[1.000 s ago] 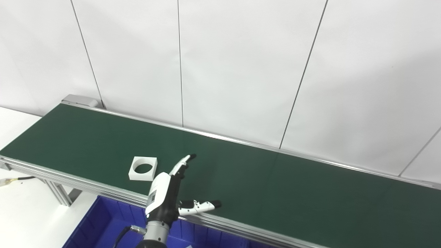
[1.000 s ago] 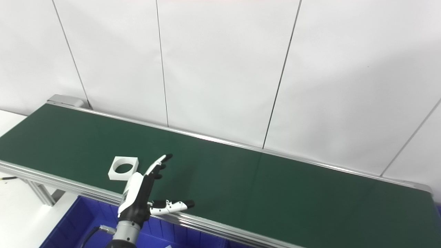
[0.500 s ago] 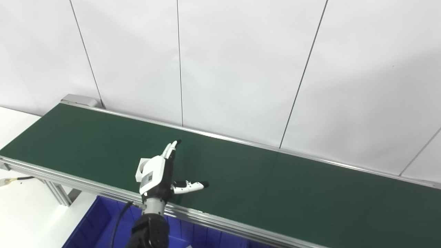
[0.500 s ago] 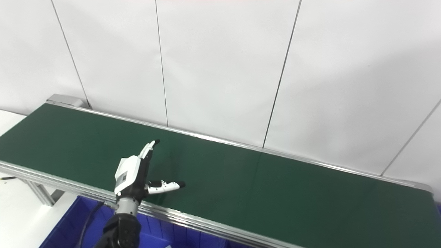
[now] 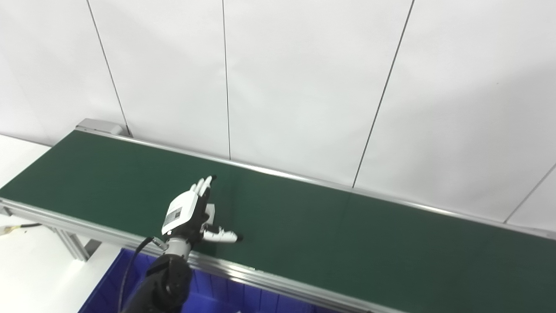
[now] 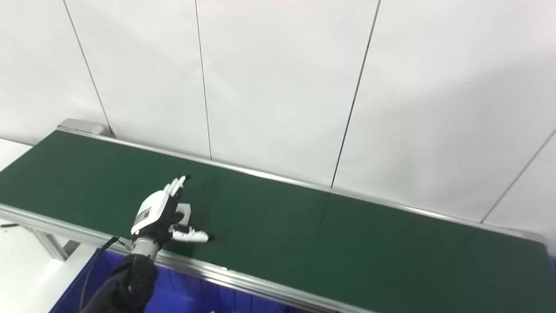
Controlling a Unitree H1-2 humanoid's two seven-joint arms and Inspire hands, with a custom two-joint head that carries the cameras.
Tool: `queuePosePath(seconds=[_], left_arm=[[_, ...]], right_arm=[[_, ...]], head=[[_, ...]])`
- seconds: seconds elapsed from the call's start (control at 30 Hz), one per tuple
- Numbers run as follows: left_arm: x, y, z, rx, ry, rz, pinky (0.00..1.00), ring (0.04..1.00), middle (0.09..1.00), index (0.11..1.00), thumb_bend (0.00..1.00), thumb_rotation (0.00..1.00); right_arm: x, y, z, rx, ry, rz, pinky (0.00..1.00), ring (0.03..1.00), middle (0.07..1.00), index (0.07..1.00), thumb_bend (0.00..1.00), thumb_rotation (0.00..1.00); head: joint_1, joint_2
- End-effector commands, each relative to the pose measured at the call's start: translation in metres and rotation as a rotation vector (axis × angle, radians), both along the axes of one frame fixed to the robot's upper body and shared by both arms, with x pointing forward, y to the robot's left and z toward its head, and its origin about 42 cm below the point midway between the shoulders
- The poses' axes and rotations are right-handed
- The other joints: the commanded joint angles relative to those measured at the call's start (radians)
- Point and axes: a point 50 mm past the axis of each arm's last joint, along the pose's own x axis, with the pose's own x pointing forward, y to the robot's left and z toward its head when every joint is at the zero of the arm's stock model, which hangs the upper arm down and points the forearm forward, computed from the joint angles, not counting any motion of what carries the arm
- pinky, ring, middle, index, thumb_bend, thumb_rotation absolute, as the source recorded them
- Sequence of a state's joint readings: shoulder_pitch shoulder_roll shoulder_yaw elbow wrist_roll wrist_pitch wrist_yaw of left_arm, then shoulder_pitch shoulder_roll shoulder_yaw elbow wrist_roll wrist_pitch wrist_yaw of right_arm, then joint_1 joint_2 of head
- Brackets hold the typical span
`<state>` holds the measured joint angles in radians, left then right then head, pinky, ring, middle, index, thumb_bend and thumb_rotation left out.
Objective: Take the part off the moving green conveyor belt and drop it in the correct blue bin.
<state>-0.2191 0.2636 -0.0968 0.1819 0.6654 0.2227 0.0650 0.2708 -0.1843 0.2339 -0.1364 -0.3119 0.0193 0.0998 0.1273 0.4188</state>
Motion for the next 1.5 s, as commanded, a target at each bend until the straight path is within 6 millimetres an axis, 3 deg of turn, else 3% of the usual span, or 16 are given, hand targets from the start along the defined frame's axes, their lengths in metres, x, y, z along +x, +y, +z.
queuePosePath(seconds=[0.0, 0.37, 0.43, 0.6, 0.73, 0.9, 1.13, 1.37, 1.47], left_arm=[[0.014, 0.005, 0.027, 0.025, -0.052, -0.038, 1.0, 1.0, 1.0, 0.99, 0.87, 0.17], [0.027, 0.03, 0.031, 0.094, 0.024, -0.106, 1.0, 1.0, 1.0, 0.96, 0.85, 0.01], [0.029, 0.03, 0.032, 0.11, 0.024, -0.107, 1.0, 1.0, 1.0, 0.953, 0.83, 0.0], [0.034, 0.027, 0.033, 0.121, 0.02, -0.113, 1.0, 1.0, 1.0, 0.942, 0.77, 0.0], [0.039, 0.02, 0.03, 0.123, -0.044, -0.13, 1.0, 1.0, 0.974, 0.917, 0.72, 0.0], [0.044, 0.008, 0.026, 0.121, -0.115, -0.163, 0.94, 0.924, 0.925, 0.876, 0.63, 0.0], [0.05, -0.011, 0.017, 0.115, -0.169, -0.226, 0.74, 0.802, 0.848, 0.806, 0.54, 0.0], [0.05, -0.024, 0.006, 0.11, -0.129, -0.305, 0.61, 0.707, 0.792, 0.745, 0.56, 0.0], [0.047, -0.025, 0.003, 0.148, -0.098, -0.324, 0.6, 0.707, 0.785, 0.732, 0.58, 0.0]], right_arm=[[0.004, 0.003, 0.008, 0.014, -0.064, 0.015, 0.84, 0.876, 0.861, 0.928, 0.94, 0.0], [0.004, 0.008, 0.008, 0.018, -0.062, 0.014, 0.82, 0.824, 0.861, 0.926, 0.94, 0.0], [0.003, 0.009, 0.008, 0.018, -0.061, 0.012, 0.83, 0.77, 0.862, 0.926, 0.93, 0.0], [0.003, 0.008, 0.008, 0.015, -0.059, 0.015, 0.82, 0.873, 0.862, 0.929, 0.93, 0.0], [0.002, 0.008, 0.008, 0.014, -0.064, 0.017, 0.82, 0.876, 0.862, 0.929, 0.92, 0.0], [0.001, 0.007, 0.01, 0.013, -0.062, 0.014, 0.83, 0.874, 0.861, 0.928, 0.93, 0.0], [-0.001, 0.007, 0.011, 0.019, -0.076, 0.011, 0.82, 0.874, 0.858, 0.925, 0.93, 0.0], [-0.003, 0.007, 0.014, 0.019, -0.084, 0.0, 0.83, 0.872, 0.855, 0.925, 0.93, 0.0], [-0.004, 0.008, 0.015, 0.022, -0.08, -0.001, 0.83, 0.874, 0.857, 0.926, 0.93, 0.0]], head=[[0.0, 0.001], [-0.006, -0.001], [-0.005, -0.002], [-0.006, -0.001], [-0.007, 0.001], [-0.008, 0.006], [-0.012, 0.017], [-0.011, 0.026], [-0.011, 0.028]])
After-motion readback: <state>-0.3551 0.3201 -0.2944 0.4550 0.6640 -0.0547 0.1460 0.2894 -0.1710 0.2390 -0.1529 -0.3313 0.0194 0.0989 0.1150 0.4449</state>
